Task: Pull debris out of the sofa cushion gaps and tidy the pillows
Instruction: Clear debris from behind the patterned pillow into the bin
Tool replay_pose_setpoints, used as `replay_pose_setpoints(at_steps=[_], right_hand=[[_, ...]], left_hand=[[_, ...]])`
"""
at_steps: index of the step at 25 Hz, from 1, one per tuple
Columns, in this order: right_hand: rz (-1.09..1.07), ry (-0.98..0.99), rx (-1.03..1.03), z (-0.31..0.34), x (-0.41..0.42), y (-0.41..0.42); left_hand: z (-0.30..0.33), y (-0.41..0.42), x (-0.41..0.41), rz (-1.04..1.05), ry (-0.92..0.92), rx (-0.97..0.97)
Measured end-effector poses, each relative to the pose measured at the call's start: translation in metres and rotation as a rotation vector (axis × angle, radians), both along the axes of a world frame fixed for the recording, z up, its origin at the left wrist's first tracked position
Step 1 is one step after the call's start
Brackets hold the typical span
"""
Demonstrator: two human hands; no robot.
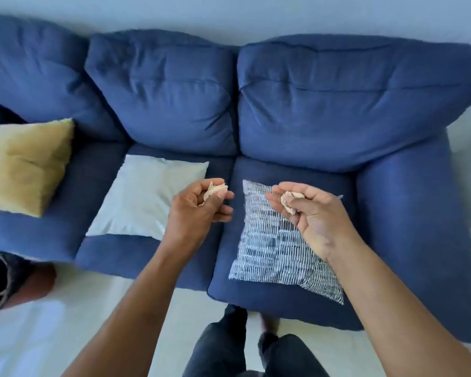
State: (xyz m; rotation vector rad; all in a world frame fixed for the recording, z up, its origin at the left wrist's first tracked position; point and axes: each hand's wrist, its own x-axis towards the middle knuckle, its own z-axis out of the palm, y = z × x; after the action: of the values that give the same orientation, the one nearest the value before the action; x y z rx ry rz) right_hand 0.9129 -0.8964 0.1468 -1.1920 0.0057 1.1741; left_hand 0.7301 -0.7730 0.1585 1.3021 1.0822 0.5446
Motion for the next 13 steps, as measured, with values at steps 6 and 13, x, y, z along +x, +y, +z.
replay_pose_setpoints(at_steps=[6,13], right_hand=[[0.380,-0.136,-0.002,0.033,-0.131,0.075],[0.849,-0.433,0.020,0.022,-0.352,0.157]], left_hand=[[0.011,-0.011,-0.169,0.424,-0.011,0.014],[-0.005,-0.030,-0.410,0.837,0.079,-0.012]])
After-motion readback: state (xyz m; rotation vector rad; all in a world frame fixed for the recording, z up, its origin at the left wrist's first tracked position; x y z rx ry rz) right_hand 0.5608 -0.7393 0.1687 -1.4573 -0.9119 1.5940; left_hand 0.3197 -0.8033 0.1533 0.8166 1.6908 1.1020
